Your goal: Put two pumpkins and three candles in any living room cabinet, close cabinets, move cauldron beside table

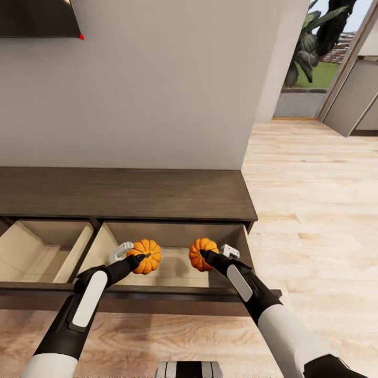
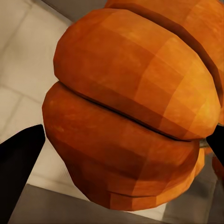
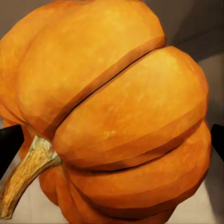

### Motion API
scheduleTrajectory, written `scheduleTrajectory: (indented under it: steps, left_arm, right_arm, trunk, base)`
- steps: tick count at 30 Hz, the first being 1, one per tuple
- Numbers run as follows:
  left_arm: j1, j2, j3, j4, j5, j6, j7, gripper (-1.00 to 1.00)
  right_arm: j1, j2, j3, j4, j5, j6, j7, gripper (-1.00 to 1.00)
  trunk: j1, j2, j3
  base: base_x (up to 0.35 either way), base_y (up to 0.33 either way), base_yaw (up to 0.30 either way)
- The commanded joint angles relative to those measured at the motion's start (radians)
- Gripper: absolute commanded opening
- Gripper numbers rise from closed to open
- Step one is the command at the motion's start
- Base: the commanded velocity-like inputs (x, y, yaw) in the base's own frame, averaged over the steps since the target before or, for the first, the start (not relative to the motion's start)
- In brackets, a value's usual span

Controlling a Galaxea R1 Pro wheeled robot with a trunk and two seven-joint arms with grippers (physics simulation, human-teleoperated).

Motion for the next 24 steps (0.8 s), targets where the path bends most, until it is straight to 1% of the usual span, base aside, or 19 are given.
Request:
scheduleTrajectory:
  steps: [1,4,6,7,9,14,24]
  left_arm:
    - [-0.001,-0.003,-0.003,-0.003,0.008,0.003,0.008,-1.00]
    - [-0.001,-0.007,-0.010,-0.006,0.007,0.003,0.009,-1.00]
    - [-0.001,-0.009,-0.011,-0.007,0.006,0.003,0.009,-1.00]
    - [-0.001,-0.009,-0.012,-0.007,0.006,0.003,0.009,-1.00]
    - [-0.001,-0.009,-0.012,-0.006,0.006,0.003,0.009,-1.00]
    - [-0.001,-0.009,-0.012,-0.005,0.005,0.003,0.009,-1.00]
    - [-0.001,-0.009,-0.012,-0.005,0.005,0.003,0.008,-1.00]
  right_arm:
    - [0.000,-0.001,0.004,-0.002,-0.011,-0.002,-0.009,-1.00]
    - [0.000,-0.001,0.004,-0.001,-0.010,-0.010,-0.009,-1.00]
    - [0.000,0.001,0.006,-0.001,-0.008,-0.013,-0.010,-1.00]
    - [-0.001,0.004,0.011,-0.001,-0.008,-0.013,-0.010,-1.00]
    - [-0.002,0.024,0.033,-0.001,-0.008,-0.013,-0.012,-1.00]
    - [-0.002,0.033,0.050,-0.001,-0.008,-0.012,-0.019,-1.00]
    - [-0.002,0.033,0.051,-0.001,-0.009,-0.011,-0.021,-1.00]
  trunk:
    - [0.000,-0.001,-0.005]
    - [0.001,-0.001,-0.016]
    - [0.001,-0.001,-0.016]
    - [0.001,-0.001,-0.016]
    - [0.002,-0.002,-0.020]
    - [0.004,-0.003,-0.040]
    - [0.004,-0.003,-0.040]
  base:
    - [0.000,0.000,0.000]
    - [0.000,0.000,0.000]
    - [0.000,0.000,0.000]
    - [0.000,0.000,0.000]
    - [0.000,0.000,0.000]
    - [0.000,0.000,0.000]
    - [0.000,0.000,0.000]
